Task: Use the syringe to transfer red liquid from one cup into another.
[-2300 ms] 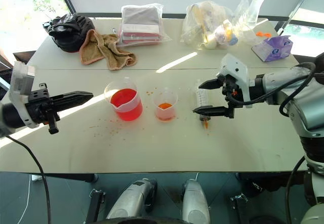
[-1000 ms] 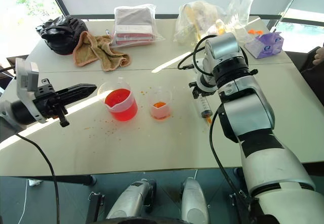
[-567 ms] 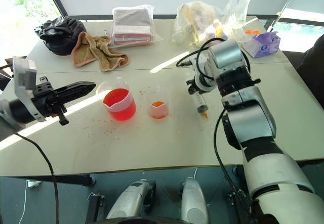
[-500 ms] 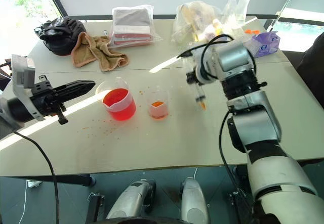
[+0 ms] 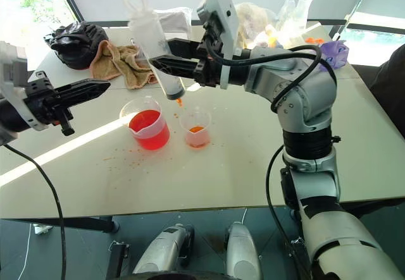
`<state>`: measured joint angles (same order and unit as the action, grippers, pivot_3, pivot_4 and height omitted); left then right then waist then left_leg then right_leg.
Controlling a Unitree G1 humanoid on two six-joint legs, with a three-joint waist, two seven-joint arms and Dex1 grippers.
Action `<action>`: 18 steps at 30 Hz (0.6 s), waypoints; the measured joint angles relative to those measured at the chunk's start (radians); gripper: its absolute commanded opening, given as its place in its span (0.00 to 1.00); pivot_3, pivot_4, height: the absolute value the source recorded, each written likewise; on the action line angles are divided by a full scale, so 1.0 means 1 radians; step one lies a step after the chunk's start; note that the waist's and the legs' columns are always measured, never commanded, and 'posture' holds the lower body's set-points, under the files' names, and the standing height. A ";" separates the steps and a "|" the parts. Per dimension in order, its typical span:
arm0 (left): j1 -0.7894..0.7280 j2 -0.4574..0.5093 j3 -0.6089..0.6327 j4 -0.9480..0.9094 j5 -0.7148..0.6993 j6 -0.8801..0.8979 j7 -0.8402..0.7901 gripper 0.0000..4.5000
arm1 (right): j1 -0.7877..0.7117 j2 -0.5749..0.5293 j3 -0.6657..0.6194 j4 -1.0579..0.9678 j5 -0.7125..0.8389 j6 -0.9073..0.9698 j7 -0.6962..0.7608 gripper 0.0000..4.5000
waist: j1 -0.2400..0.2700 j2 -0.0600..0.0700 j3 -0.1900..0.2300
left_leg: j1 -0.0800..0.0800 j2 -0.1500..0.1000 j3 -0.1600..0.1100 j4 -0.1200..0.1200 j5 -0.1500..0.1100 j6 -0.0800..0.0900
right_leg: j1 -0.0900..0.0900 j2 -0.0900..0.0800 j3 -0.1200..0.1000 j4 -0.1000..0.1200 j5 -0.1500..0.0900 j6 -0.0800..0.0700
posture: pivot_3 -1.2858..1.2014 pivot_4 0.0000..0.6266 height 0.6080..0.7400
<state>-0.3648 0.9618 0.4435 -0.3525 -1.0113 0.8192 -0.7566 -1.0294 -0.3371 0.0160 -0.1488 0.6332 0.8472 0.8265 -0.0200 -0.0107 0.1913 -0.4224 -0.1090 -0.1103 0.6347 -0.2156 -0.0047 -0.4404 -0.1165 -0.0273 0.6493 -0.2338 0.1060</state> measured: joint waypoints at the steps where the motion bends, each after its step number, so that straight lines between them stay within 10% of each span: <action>1: -0.003 0.005 0.003 0.002 -0.001 0.001 0.000 0.00 | 0.003 0.024 0.003 0.005 0.005 -0.023 0.012 0.32 | 0.000 0.000 0.000 | 0.000 0.000 0.000 0.000 0.000 0.000 | 0.000 0.000 0.000 0.000 0.000 0.000 | 0.52 0.24 0.96; 18: 0.002 0.100 0.173 -0.022 -0.119 0.121 0.074 0.00 | -0.008 0.360 0.105 0.447 -0.193 -0.517 0.008 0.32 | -0.014 0.000 0.000 | 0.001 0.002 -0.001 -0.003 0.002 -0.004 | -0.001 0.004 0.002 0.000 0.001 -0.002 | 0.52 0.24 0.96</action>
<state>-0.3627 1.0615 0.6163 -0.3746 -1.1301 0.9405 -0.6825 -1.0373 0.0224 0.1206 0.2978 0.4400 0.3306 0.8348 -0.0343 -0.0107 0.1912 -0.4209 -0.1069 -0.1117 0.6314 -0.2133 -0.0089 -0.4417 -0.1128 -0.0257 0.6497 -0.2325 0.1037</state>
